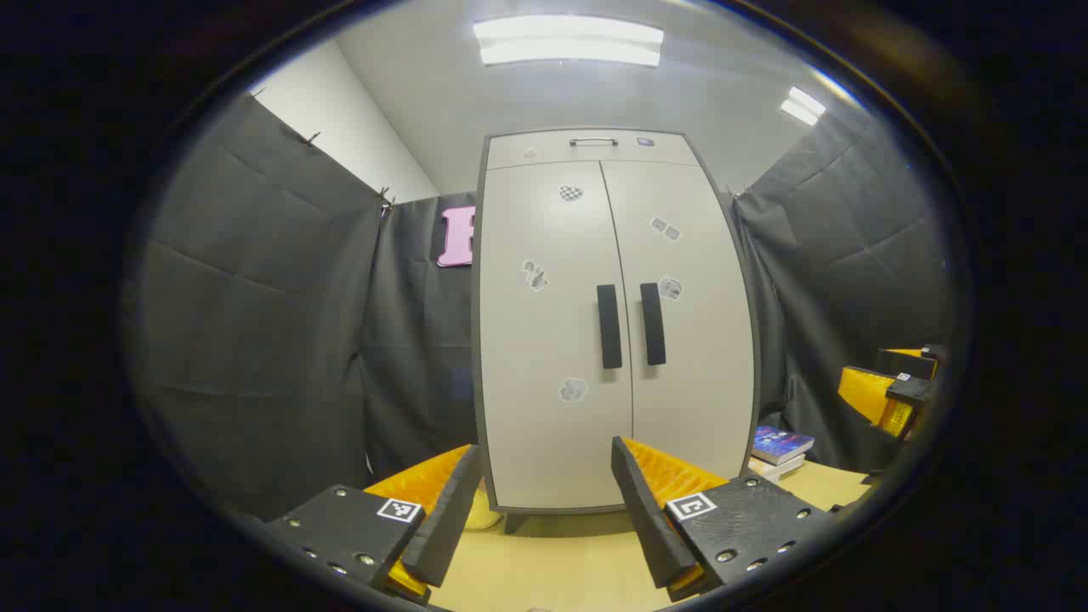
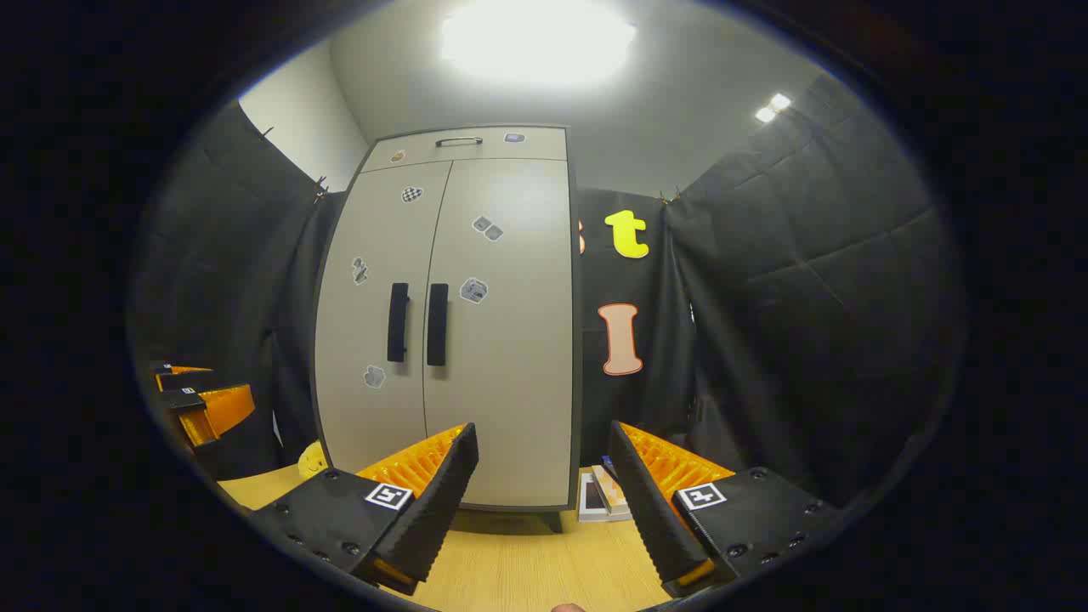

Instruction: Open the right door of the double-door shoe cabinet with the right hand, and open the left door with the left hand.

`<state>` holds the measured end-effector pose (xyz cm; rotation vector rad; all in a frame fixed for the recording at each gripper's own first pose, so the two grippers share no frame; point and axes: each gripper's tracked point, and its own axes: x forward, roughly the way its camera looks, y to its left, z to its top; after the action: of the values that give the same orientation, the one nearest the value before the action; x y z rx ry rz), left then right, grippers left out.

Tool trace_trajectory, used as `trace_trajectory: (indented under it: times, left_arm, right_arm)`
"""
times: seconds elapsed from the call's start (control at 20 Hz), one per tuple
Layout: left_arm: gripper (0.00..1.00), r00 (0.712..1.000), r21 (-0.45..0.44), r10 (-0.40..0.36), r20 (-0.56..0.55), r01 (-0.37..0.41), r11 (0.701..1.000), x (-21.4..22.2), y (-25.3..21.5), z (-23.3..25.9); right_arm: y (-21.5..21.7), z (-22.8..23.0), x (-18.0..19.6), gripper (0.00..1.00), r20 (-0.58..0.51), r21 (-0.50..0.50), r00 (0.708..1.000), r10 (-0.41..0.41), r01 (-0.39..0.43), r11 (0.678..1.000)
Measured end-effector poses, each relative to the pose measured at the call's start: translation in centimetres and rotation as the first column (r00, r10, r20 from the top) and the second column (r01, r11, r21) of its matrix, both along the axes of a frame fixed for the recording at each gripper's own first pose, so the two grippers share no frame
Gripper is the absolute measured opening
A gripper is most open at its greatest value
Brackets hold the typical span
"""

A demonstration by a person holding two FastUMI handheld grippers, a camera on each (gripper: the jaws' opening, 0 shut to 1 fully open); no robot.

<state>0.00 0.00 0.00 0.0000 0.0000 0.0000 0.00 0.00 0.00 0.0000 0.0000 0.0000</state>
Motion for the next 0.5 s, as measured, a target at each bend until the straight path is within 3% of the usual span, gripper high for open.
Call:
trace_trajectory:
  times: [0.5]
  left_arm:
    - [0.89,1.0,0.023,0.016,0.012,-0.016,1.0,-0.29,0.2,0.45]
  right_arm:
    - [0.29,-0.86,0.12,0.97,-0.032,-0.001,0.999,0.026,-0.026,1.0]
